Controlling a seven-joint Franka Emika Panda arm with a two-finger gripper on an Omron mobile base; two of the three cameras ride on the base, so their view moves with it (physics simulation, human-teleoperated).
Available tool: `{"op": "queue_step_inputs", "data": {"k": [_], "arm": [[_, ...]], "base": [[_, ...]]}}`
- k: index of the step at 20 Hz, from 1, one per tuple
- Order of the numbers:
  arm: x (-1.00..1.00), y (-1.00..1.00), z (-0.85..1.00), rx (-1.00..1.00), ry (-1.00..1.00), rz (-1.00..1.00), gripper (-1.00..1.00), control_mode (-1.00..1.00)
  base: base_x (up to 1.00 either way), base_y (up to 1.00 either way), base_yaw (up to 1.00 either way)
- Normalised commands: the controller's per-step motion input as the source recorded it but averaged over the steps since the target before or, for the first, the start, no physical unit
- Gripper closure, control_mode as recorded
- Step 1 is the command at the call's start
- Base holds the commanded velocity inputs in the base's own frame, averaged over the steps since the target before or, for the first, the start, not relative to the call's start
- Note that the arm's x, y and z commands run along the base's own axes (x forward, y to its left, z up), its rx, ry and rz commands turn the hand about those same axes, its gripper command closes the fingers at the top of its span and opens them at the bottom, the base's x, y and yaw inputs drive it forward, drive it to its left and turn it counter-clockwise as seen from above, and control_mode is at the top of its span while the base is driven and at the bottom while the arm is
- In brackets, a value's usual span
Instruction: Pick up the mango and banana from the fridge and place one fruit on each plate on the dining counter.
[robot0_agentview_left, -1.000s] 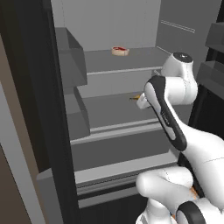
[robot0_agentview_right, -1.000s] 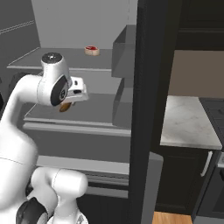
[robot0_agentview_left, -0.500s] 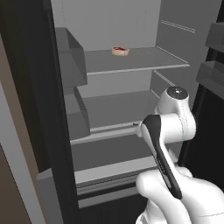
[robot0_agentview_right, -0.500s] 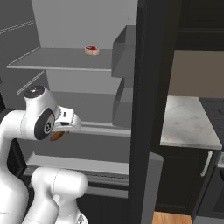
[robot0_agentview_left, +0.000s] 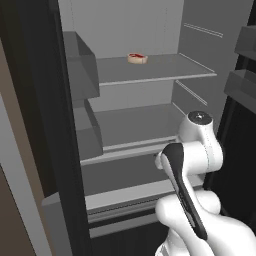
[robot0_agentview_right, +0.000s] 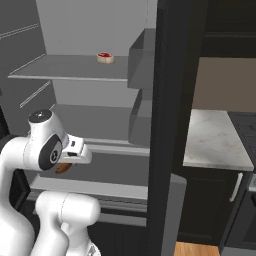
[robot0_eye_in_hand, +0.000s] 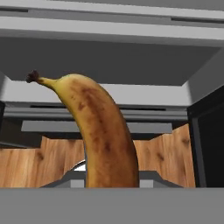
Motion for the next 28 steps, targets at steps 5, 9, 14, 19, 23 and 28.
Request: {"op": "queue_step_inputs", "data": {"k": [5,9,14,19,23,28], "arm": [[0.0,0.0,0.0,0.0,0.0,0.0,1.0,1.0],[0.0,0.0,0.0,0.0,0.0,0.0,1.0,1.0],[0.0,0.0,0.0,0.0,0.0,0.0,1.0,1.0],[0.0,0.0,0.0,0.0,0.0,0.0,1.0,1.0],[0.0,0.0,0.0,0.0,0.0,0.0,1.0,1.0],[0.0,0.0,0.0,0.0,0.0,0.0,1.0,1.0]], "base": [[-0.5,-0.03,0.01],[-0.8,-0.06,0.06],[-0.81,-0.12,0.23],[-0.74,-0.13,0.41],[-0.38,-0.11,0.85],[-0.25,-0.12,0.97]]}}
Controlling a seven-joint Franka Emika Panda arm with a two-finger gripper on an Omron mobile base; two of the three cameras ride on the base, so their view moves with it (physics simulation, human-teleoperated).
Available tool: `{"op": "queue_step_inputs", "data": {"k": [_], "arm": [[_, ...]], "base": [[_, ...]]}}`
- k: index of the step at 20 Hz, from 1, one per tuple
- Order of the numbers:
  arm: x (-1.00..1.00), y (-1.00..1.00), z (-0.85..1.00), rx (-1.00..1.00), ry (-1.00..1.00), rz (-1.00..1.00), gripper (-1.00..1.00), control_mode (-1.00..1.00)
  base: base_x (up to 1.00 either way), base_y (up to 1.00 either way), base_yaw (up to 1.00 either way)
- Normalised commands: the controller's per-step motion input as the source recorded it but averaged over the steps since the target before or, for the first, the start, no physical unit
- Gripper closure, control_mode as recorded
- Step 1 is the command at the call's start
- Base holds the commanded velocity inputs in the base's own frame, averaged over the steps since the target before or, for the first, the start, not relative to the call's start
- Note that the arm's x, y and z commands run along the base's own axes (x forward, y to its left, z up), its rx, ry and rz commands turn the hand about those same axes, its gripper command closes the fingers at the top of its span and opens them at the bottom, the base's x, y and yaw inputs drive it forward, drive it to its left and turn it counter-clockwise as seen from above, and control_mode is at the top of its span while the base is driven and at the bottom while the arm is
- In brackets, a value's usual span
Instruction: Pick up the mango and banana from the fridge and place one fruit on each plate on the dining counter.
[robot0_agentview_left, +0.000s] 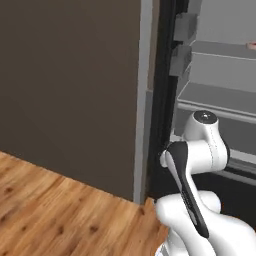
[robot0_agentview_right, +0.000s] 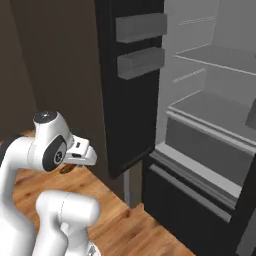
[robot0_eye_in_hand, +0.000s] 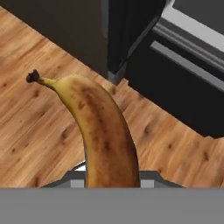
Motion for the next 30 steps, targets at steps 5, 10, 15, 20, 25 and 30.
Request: {"op": "queue_step_inputs", "data": {"k": [5,10,15,20,25,30], "arm": [[0.0,0.0,0.0,0.0,0.0,0.0,1.0,1.0],[0.0,0.0,0.0,0.0,0.0,0.0,1.0,1.0],[0.0,0.0,0.0,0.0,0.0,0.0,1.0,1.0],[0.0,0.0,0.0,0.0,0.0,0.0,1.0,1.0],[0.0,0.0,0.0,0.0,0.0,0.0,1.0,1.0],[0.0,0.0,0.0,0.0,0.0,0.0,1.0,1.0]], "base": [[-0.14,-0.02,1.0],[0.1,0.01,0.93],[0.64,0.12,0.4],[0.89,0.13,0.12],[0.9,0.1,0.18],[0.83,0.02,0.35]]}}
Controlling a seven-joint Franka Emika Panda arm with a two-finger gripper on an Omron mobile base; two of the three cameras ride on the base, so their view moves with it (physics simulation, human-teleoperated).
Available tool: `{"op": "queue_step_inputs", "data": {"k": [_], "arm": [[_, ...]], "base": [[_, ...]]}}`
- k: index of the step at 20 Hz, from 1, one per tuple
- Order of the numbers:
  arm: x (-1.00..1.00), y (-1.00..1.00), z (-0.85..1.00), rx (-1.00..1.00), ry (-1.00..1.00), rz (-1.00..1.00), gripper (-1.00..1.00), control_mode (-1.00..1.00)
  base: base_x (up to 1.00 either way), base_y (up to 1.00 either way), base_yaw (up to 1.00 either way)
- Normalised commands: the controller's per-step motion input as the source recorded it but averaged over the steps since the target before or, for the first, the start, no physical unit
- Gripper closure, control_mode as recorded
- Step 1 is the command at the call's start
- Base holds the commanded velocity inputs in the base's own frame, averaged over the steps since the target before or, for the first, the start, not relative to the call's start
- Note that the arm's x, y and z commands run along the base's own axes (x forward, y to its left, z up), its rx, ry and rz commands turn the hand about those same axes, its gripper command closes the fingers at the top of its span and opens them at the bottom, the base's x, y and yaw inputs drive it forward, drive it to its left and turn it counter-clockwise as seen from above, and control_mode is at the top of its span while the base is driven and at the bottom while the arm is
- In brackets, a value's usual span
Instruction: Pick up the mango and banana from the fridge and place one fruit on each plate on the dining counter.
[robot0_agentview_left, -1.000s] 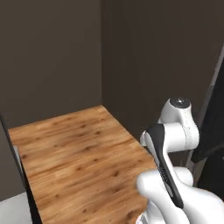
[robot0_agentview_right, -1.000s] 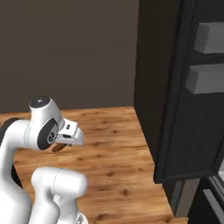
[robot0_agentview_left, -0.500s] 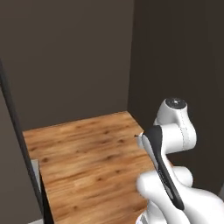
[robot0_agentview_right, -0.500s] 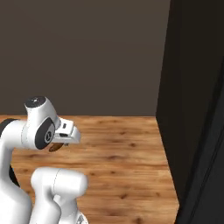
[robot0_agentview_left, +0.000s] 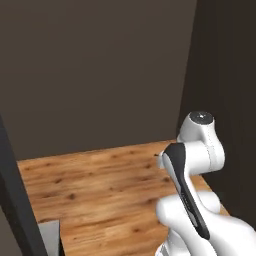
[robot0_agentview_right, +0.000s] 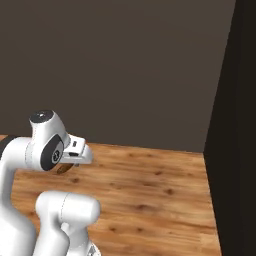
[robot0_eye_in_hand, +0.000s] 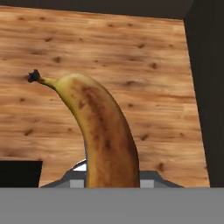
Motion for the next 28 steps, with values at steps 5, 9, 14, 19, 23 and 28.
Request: {"op": "queue_step_inputs", "data": {"k": [5,9,14,19,23,28], "arm": [[0.0,0.0,0.0,0.0,0.0,0.0,1.0,1.0],[0.0,0.0,0.0,0.0,0.0,0.0,1.0,1.0],[0.0,0.0,0.0,0.0,0.0,0.0,1.0,1.0],[0.0,0.0,0.0,0.0,0.0,0.0,1.0,1.0],[0.0,0.0,0.0,0.0,0.0,0.0,1.0,1.0],[0.0,0.0,0.0,0.0,0.0,0.0,1.0,1.0]], "base": [[0.83,0.02,0.34],[0.88,0.01,0.31],[0.92,0.02,0.28],[0.94,0.04,0.25],[0.9,0.06,0.27],[0.8,0.04,0.37]]}}
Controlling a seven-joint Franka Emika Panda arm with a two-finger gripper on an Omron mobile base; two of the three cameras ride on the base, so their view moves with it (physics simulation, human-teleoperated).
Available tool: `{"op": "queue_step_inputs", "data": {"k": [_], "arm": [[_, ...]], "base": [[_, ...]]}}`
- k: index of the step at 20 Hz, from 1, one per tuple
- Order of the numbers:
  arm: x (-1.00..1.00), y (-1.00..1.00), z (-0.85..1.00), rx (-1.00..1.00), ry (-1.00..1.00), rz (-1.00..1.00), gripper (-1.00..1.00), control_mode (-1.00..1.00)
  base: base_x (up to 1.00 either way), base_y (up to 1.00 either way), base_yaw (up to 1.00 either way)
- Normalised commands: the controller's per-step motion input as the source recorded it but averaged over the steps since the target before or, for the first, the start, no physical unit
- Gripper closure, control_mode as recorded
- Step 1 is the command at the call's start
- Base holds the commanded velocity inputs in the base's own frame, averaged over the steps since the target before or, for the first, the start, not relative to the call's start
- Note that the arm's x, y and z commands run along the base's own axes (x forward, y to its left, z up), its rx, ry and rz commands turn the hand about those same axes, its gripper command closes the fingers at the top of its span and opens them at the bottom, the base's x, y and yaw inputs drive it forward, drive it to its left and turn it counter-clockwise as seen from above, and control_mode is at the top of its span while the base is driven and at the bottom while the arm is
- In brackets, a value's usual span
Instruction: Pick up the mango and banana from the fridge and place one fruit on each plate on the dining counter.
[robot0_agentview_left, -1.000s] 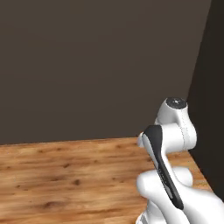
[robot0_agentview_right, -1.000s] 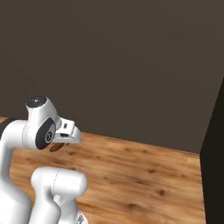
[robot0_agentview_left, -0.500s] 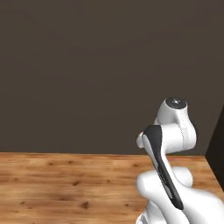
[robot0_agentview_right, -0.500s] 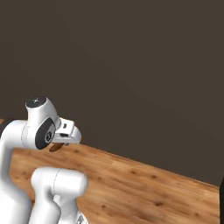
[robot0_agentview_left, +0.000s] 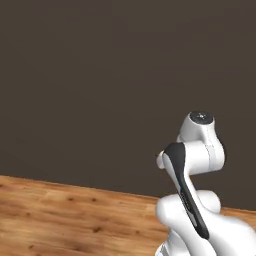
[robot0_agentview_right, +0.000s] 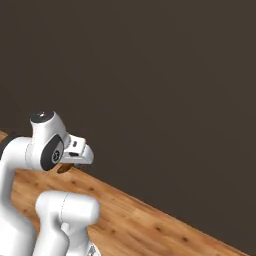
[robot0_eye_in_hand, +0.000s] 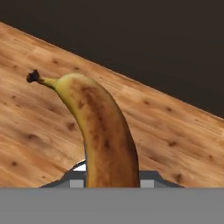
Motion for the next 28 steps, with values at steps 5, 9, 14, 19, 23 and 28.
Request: {"op": "queue_step_inputs", "data": {"k": [5,9,14,19,23,28], "arm": [[0.0,0.0,0.0,0.0,0.0,0.0,1.0,1.0],[0.0,0.0,0.0,0.0,0.0,0.0,1.0,1.0],[0.0,0.0,0.0,0.0,0.0,0.0,1.0,1.0],[0.0,0.0,0.0,0.0,0.0,0.0,1.0,1.0],[0.0,0.0,0.0,0.0,0.0,0.0,1.0,1.0],[0.0,0.0,0.0,0.0,0.0,0.0,1.0,1.0]], "base": [[0.13,0.03,0.89],[-0.01,0.0,1.0],[0.28,0.0,0.87],[0.61,0.0,0.64],[0.78,0.02,0.46],[0.89,-0.07,0.27]]}}
